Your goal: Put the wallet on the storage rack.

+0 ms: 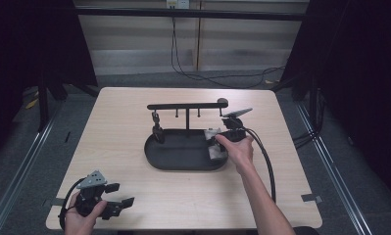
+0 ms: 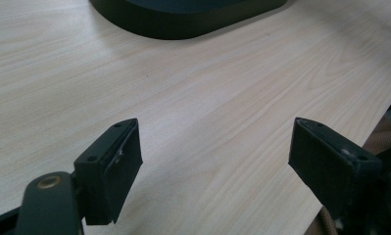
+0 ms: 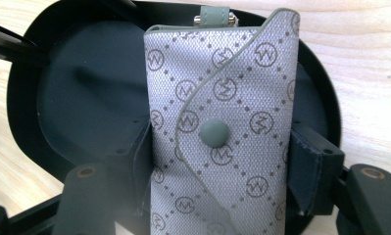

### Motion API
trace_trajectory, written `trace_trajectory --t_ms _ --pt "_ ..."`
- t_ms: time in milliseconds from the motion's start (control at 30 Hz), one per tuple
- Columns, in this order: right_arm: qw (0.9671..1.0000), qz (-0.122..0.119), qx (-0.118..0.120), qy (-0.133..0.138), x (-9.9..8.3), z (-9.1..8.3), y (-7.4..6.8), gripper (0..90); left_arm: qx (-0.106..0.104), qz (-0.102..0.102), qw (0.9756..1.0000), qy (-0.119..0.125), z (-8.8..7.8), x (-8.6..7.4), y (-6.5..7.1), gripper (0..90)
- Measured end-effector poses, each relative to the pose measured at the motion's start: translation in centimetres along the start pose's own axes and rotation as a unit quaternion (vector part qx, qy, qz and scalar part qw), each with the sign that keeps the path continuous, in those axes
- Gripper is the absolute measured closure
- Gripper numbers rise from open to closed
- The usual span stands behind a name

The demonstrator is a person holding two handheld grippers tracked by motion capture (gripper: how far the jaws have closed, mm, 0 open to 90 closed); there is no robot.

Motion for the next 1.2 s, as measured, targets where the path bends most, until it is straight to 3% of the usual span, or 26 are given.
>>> trace_trajectory --t_ms 433,867,967,1033,1200 --pt "0.9997 0.001 -0.012 -0.022 -0.2 1.2 -0.1 33.6 0.001 -0.002 1.0000 0.007 -0.1 0.0 0.0 19.9" --pt "0.9995 -0.008 -0.017 -0.024 -0.3 1.9 0.1 31.9 0.001 -0.002 1.0000 0.007 -0.1 0.0 0.0 19.9" --pt "0.9996 -0.005 -0.016 -0.021 -0.3 1.7 0.3 36.2 0.001 -0.002 1.0000 0.005 -0.1 0.0 0.0 19.9" --pt "0.9992 -0.018 -0.026 -0.023 -0.3 1.5 0.1 37.5 -0.002 -0.001 1.0000 0.001 0.0 0.0 0.1 19.9" --pt "0.9990 -0.026 -0.032 -0.017 -0.3 1.0 0.2 36.9 -0.001 0.000 1.0000 0.002 0.0 0.0 0.0 19.9"
Point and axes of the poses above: each handheld gripper's, and its own axes: z roughly forward along the jaws, x roughly out of its top, y roughly to its right, the point moved 2 cm from there along z, roughly forward along the jaws, and after that the axes turned 4 degrees about x, right-handed, at the moved point
